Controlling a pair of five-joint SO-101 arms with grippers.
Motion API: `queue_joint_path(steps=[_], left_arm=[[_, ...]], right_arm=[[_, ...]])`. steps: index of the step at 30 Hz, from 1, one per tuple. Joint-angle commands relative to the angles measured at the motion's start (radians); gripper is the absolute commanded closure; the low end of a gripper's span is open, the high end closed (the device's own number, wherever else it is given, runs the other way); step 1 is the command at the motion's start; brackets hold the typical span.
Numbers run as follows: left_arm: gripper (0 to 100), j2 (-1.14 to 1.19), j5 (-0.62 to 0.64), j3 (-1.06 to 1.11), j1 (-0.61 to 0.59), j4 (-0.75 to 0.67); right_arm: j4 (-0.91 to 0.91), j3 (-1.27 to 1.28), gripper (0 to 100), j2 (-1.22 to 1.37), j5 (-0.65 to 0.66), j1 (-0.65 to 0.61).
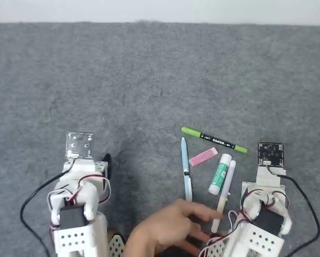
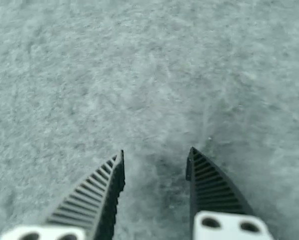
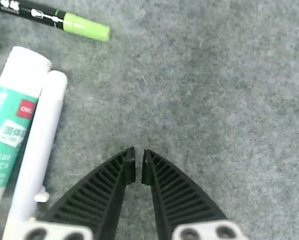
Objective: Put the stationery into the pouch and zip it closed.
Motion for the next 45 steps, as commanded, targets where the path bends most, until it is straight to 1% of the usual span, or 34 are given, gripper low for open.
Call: queue_joint_path(steps=[1, 7, 45], left_arm=[[81, -0.023, -0.006, -0.01, 0.068, 0.011], [81, -0.023, -0.006, -0.01, 0.117, 0.011], [81, -0.023, -0.006, -0.01, 0.117, 0.011]], right_arm=[[0.007, 0.018, 95.4, -0.015, -0.005, 0.008], [0.007, 0.018, 95.4, -0.015, -0.005, 0.01], [0.007, 0.018, 95.4, -0.018, -0.005, 0.01]])
